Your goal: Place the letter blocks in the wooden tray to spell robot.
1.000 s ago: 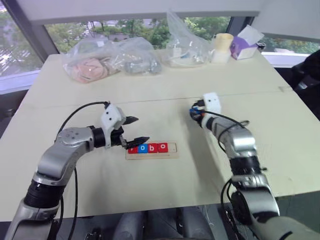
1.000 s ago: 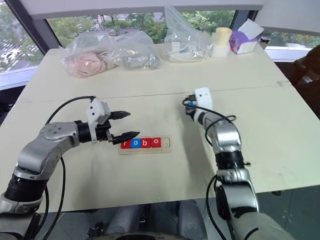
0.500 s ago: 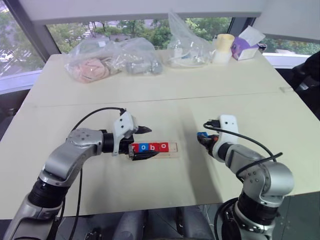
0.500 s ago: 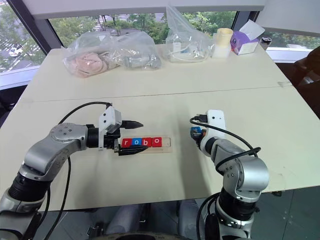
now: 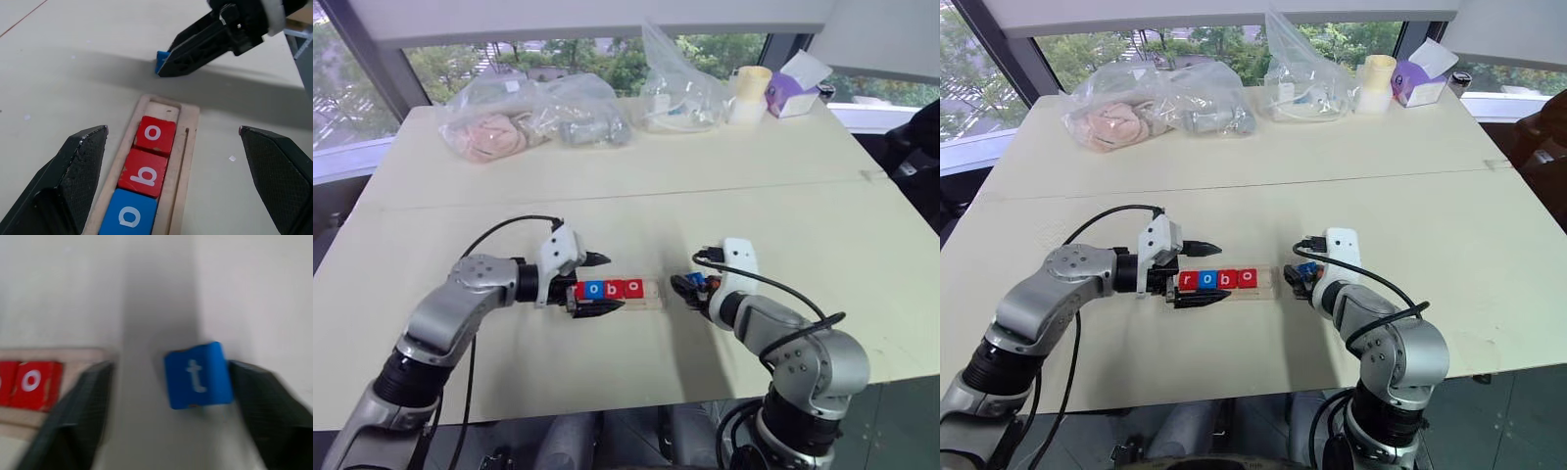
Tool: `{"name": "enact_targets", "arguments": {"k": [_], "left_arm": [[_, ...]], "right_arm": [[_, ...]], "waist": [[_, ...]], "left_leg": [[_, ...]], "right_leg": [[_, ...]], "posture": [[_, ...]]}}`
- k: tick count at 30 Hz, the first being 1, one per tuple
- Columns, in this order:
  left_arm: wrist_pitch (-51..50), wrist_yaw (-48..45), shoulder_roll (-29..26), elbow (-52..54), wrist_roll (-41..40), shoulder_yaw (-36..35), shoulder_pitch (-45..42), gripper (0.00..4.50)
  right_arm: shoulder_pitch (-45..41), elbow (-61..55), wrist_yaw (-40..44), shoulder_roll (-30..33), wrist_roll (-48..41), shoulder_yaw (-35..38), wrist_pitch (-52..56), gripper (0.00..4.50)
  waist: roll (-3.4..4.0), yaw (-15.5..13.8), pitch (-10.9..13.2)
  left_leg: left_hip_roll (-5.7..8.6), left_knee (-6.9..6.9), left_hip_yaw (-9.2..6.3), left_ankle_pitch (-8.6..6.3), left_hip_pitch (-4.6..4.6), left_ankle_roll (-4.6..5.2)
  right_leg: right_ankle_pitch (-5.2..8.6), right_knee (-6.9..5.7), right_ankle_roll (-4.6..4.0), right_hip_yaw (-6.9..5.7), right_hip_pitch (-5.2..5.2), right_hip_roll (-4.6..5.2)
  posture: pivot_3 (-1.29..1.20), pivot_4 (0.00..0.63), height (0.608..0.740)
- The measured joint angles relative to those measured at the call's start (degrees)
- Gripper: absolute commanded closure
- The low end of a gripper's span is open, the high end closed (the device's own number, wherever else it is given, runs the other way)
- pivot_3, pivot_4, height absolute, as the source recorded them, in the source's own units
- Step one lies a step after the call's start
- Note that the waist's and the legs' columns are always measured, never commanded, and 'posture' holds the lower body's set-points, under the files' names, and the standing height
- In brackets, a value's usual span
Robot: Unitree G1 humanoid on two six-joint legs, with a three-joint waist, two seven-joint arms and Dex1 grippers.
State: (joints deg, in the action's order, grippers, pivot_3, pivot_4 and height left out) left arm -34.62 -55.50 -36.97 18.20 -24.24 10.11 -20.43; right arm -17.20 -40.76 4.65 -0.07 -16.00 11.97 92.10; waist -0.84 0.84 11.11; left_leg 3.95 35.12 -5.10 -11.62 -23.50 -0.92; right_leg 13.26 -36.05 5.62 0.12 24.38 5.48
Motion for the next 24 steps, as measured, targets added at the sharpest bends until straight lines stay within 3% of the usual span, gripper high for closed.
{"name": "enact_targets", "arguments": {"k": [3, 6, 9, 12, 17, 24], "left_arm": [[-1.1, 0.7, -0.7, 1.0, -0.2, -0.2, 0.3, 0.0], [-1.8, -0.1, -2.6, 1.8, -0.3, -0.3, 0.4, 0.0], [-2.3, -3.0, -5.2, 1.5, -1.9, -1.1, 0.0, 0.0], [-2.6, -5.6, -8.3, 1.2, -2.8, -3.0, -0.2, 0.0], [-2.2, -8.0, -10.0, 1.4, -3.3, -3.0, 0.0, 0.0], [-2.8, -8.4, -11.6, 5.7, -4.4, -3.0, 0.5, 0.0]], "right_arm": [[-4.1, 2.1, 5.3, 12.9, -2.5, -0.7, -0.4, 0.06], [-7.3, 5.4, 16.3, 24.3, -6.6, -0.4, -8.2, 0.06], [-3.1, 10.7, 34.5, 37.9, -7.6, -4.8, -28.8, 0.06], [0.2, 21.8, 51.1, 46.6, -4.9, -8.8, -50.6, 0.06], [-2.5, 40.6, 64.8, 50.0, 3.6, -17.8, -77.6, 0.06], [-10.2, 54.9, 71.4, 45.8, 7.8, -23.4, -92.7, 0.06]], "waist": [[0.02, -0.1, 0.0], [-0.01, 0.0, 0.0], [-0.05, -0.1, 0.0], [-0.08, 0.0, 0.1], [-0.12, 0.2, 0.1], [-0.13, -0.3, 0.1]], "left_leg": [[0.08, 0.06, 0.02, 0.0, -0.02, 0.0], [0.02, -0.01, 0.02, -0.01, -0.02, 0.03], [0.01, -0.06, 0.16, -0.12, -0.04, 0.2], [0.08, -0.01, 0.2, -0.19, -0.03, 0.33], [0.07, 0.09, 0.19, -0.21, -0.02, 0.33], [0.08, 0.06, 0.1, -0.21, -0.02, 0.32]], "right_leg": [[0.01, 0.01, 0.02, -0.03, -0.04, 0.08], [0.07, 0.09, 0.1, -0.12, -0.09, 0.04], [0.24, 0.14, 0.39, -0.24, -0.14, 0.01], [0.27, 0.2, 0.57, -0.21, -0.21, 0.09], [0.15, 0.26, 0.3, -0.06, -0.23, 0.11], [0.13, 0.27, 0.26, -0.05, -0.22, 0.11]], "posture": [[0.0, 0.15, 0.74], [0.0, 0.15, 0.74], [0.0, 0.15, 0.74], [0.0, 0.15, 0.74], [0.0, 0.15, 0.74], [0.0, 0.15, 0.74]]}}
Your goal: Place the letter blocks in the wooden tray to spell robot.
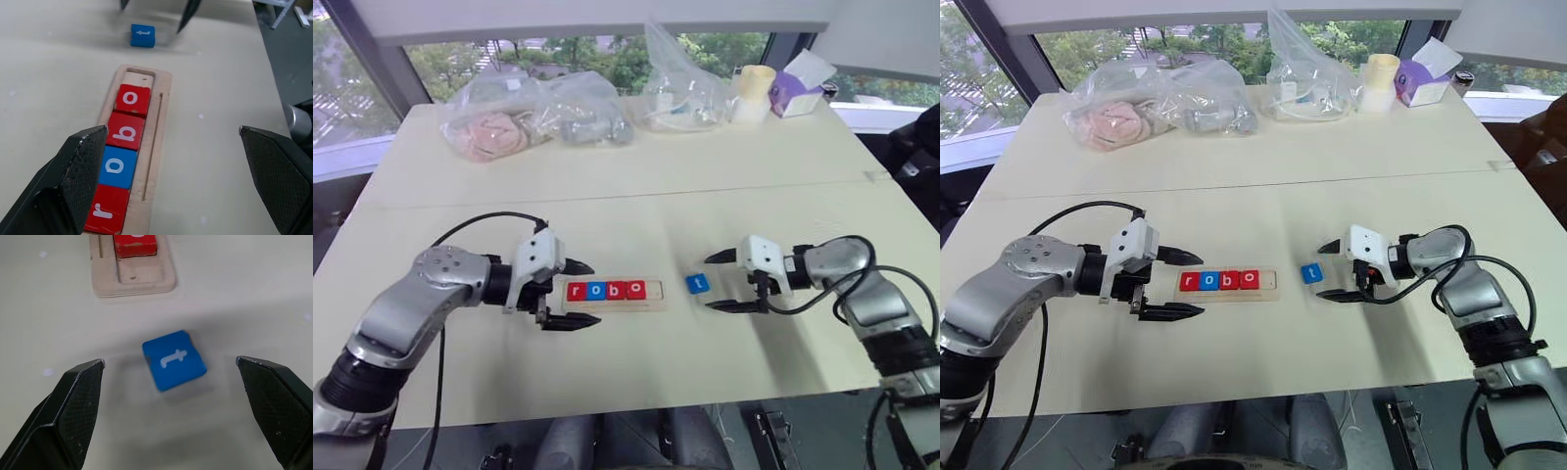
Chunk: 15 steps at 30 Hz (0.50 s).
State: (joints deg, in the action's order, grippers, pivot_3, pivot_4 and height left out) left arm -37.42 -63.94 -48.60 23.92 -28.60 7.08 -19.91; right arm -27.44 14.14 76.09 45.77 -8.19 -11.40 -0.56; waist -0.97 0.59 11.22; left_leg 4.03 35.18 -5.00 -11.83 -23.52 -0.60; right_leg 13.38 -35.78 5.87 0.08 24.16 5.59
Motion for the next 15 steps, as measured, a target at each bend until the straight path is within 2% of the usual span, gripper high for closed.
{"name": "enact_targets", "arguments": {"k": [3, 5, 6, 11, 15], "left_arm": [[-1.0, 1.5, 0.2, 0.2, -0.1, 0.0, 0.7, 0.0], [-1.1, 2.0, 0.4, 0.8, -0.1, 0.1, 1.3, 0.0], [-1.1, 2.2, 0.4, 1.1, -0.2, 0.1, 1.3, 0.0], [-1.2, 3.0, 0.4, 1.1, -0.2, 0.1, 1.4, 0.0], [-1.2, 3.2, 0.5, 1.0, -0.2, 0.1, 1.3, 0.0]], "right_arm": [[-1.7, 5.4, 1.3, -1.1, 1.8, -1.5, -5.1, 0.06], [-3.0, 7.7, 2.0, -1.7, 2.2, -1.8, -7.5, 0.57], [-3.5, 8.8, 2.3, -2.0, 2.5, -1.9, -9.0, 0.86], [-5.5, 13.2, 3.4, -2.5, 3.3, -2.6, -12.8, 3.28], [-6.2, 13.4, 3.5, -3.1, 3.0, -2.4, -10.5, 3.37]], "waist": [[-0.01, 0.0, 0.0], [-0.01, 0.1, 0.0], [-0.02, 0.1, 0.0], [-0.02, 0.1, 0.0], [-0.01, 0.2, 0.0]], "left_leg": [[0.02, 0.02, 0.01, 0.0, 0.01, 0.0], [0.02, 0.04, 0.01, 0.0, 0.01, 0.0], [0.02, 0.04, 0.0, 0.01, 0.03, -0.01], [0.01, 0.09, -0.01, 0.02, 0.16, -0.03], [0.01, 0.09, -0.02, 0.02, 0.17, -0.03]], "right_leg": [[-0.01, 0.01, 0.01, 0.02, -0.03, 0.02], [-0.01, -0.01, 0.0, 0.03, -0.03, 0.01], [-0.02, -0.02, -0.01, 0.03, -0.04, 0.01], [-0.04, -0.06, -0.05, 0.03, -0.18, 0.0], [-0.05, -0.09, -0.06, 0.04, -0.17, -0.01]], "posture": [[0.0, 0.15, 0.74], [0.0, 0.15, 0.74], [0.0, 0.15, 0.74], [0.0, 0.15, 0.74], [0.0, 0.15, 0.74]]}}
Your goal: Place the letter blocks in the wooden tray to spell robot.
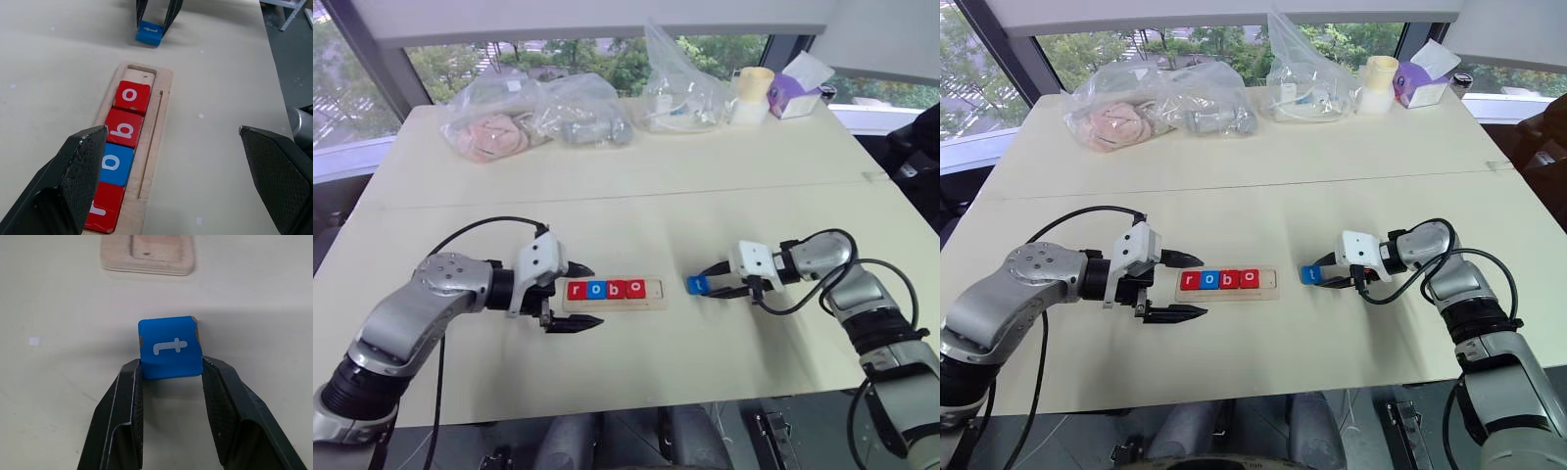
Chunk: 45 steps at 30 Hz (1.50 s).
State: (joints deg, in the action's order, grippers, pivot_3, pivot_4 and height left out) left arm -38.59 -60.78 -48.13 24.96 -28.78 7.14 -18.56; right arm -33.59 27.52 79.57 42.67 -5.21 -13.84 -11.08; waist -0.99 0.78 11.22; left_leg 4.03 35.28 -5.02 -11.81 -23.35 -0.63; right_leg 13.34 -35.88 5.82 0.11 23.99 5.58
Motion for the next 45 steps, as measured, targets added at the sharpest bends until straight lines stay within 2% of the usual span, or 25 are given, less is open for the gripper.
{"name": "enact_targets", "arguments": {"k": [2, 7, 12, 22, 45], "left_arm": [[0.2, -0.1, -0.2, -0.2, 0.2, 0.0, 0.1, 0.0], [0.7, -0.5, -1.0, -0.8, 0.8, 0.0, 0.4, 0.0], [0.8, -0.5, -1.3, -2.1, 1.1, 0.0, 0.4, 0.0], [1.3, 0.3, -0.2, -2.3, 2.0, 0.1, 0.4, 0.0], [1.4, 1.9, 0.7, -2.3, 3.3, 0.6, 0.4, 0.0]], "right_arm": [[0.1, -3.0, -0.2, -0.1, -1.2, 0.2, 6.5, 3.37], [0.1, -21.5, -5.1, -2.6, -4.6, 0.4, 27.6, 3.37], [0.0, -31.2, -8.6, -2.9, -3.9, -2.9, 38.8, 3.37], [-1.2, -32.0, -12.8, -3.0, 0.6, -6.9, 42.9, 3.37], [-1.1, -32.3, -12.6, -4.0, 5.1, -10.7, 38.3, 3.37]], "waist": [[0.01, 0.0, 0.0], [0.01, -0.1, 0.0], [0.01, -0.4, 0.0], [0.01, -0.2, 0.0], [0.01, -0.1, 0.0]], "left_leg": [[0.0, 0.0, 0.02, 0.0, -0.03, -0.01], [-0.05, -0.06, 0.01, 0.0, -0.09, -0.01], [0.05, -0.01, 0.07, 0.0, -0.16, -0.01], [0.04, -0.04, 0.09, 0.0, -0.16, -0.01], [0.04, -0.02, 0.1, 0.0, -0.16, -0.01]], "right_leg": [[0.0, -0.06, 0.0, 0.07, 0.1, 0.0], [0.0, -0.21, -0.01, 0.18, 0.34, 0.0], [0.01, -0.1, -0.01, 0.17, 0.31, 0.05], [0.0, -0.1, 0.01, 0.18, 0.34, 0.03], [-0.04, -0.13, 0.07, 0.17, 0.33, 0.0]], "posture": [[0.0, 0.15, 0.74], [0.0, 0.15, 0.74], [0.0, 0.15, 0.74], [0.0, 0.15, 0.74], [0.0, 0.15, 0.74]]}}
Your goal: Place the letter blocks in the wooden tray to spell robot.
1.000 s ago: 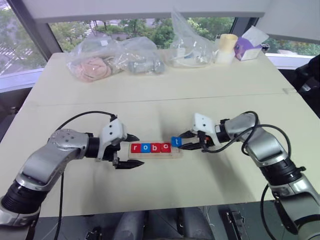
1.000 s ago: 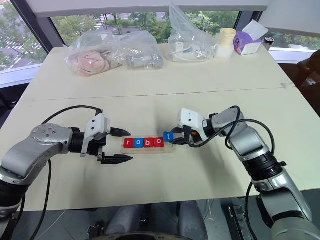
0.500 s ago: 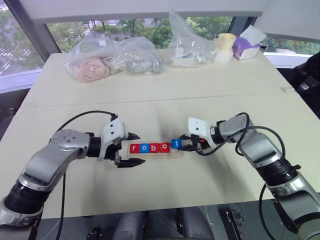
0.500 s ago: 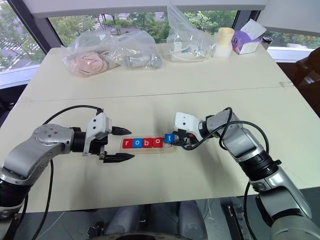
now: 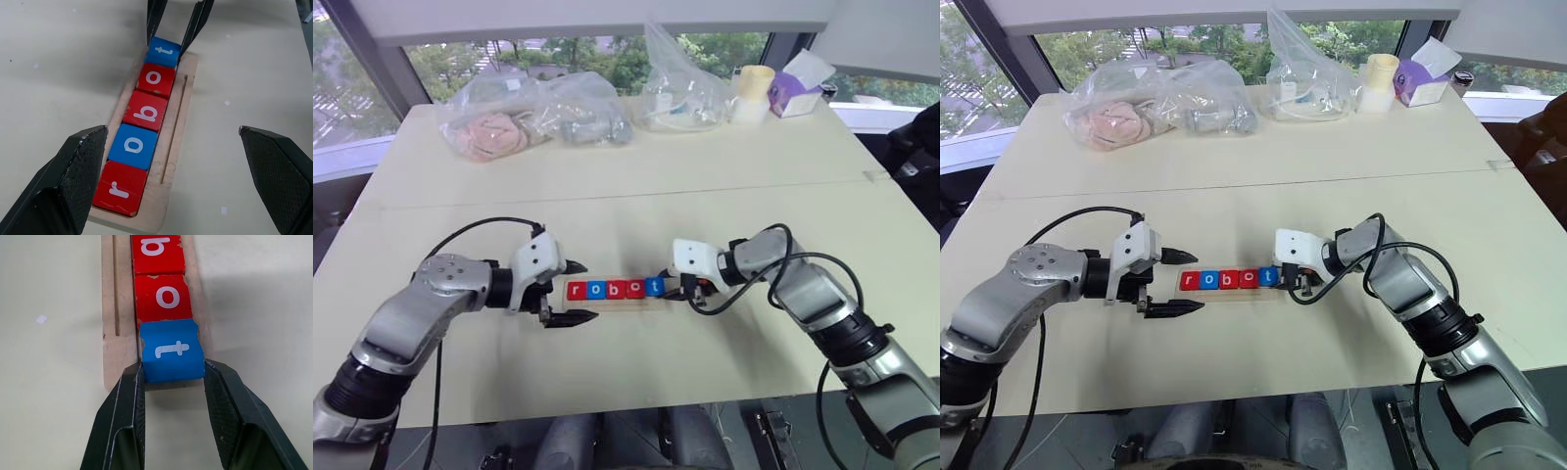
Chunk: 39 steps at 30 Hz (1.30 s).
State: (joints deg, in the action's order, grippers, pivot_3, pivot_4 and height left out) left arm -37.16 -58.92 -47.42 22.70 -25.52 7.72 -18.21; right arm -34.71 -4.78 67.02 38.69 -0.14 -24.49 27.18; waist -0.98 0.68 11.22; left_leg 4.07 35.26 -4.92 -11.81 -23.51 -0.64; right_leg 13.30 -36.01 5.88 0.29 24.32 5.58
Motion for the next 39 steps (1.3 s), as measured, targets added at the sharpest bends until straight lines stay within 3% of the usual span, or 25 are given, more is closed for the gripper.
{"name": "enact_targets", "arguments": {"k": [16, 17, 22, 32, 39], "left_arm": [[0.6, 0.3, 0.4, -0.8, 1.2, 0.1, -0.1, 0.0], [1.0, 0.2, 0.6, -1.4, 1.3, 0.2, -0.1, 0.0], [2.7, -0.2, 0.9, -3.0, 2.1, 0.5, -0.3, 0.0], [4.1, -0.7, 1.1, -4.3, 3.0, 0.5, -0.2, 0.0], [4.4, -0.8, 1.3, -4.6, 3.4, 0.5, -0.1, 0.0]], "right_arm": [[0.5, -3.7, -0.3, -1.0, -0.1, 0.0, 3.4, 3.37], [0.8, -3.9, -0.3, -1.0, -0.1, 0.0, 3.6, 2.35], [1.6, -4.0, -1.5, -1.6, -0.1, 0.0, 3.2, 0.02], [-0.8, -1.3, -4.4, -1.5, -1.4, 5.4, 2.2, 0.02], [4.4, -7.6, -5.4, -2.7, -3.1, 4.8, 1.5, 0.02]], "waist": [[0.0, 0.0, 0.0], [0.0, 0.0, 0.0], [0.0, 0.0, 0.0], [0.0, 0.0, 0.0], [0.0, 0.1, 0.0]], "left_leg": [[0.0, 0.0, 0.0, 0.0, 0.0, 0.0], [0.0, 0.0, 0.0, 0.0, 0.0, 0.0], [0.0, 0.01, 0.0, 0.0, 0.0, 0.0], [0.0, 0.0, 0.0, 0.0, 0.0, 0.0], [0.0, 0.02, 0.0, 0.0, 0.01, 0.0]], "right_leg": [[-0.02, -0.01, 0.04, 0.0, 0.0, -0.01], [-0.02, -0.01, 0.04, 0.0, 0.0, 0.0], [-0.03, -0.02, 0.05, 0.0, 0.0, 0.0], [-0.06, -0.01, 0.1, 0.0, 0.0, 0.0], [-0.06, -0.05, 0.1, 0.01, 0.0, 0.0]], "posture": [[0.0, 0.15, 0.74], [0.0, 0.15, 0.74], [0.0, 0.15, 0.74], [0.0, 0.15, 0.74], [0.0, 0.15, 0.74]]}}
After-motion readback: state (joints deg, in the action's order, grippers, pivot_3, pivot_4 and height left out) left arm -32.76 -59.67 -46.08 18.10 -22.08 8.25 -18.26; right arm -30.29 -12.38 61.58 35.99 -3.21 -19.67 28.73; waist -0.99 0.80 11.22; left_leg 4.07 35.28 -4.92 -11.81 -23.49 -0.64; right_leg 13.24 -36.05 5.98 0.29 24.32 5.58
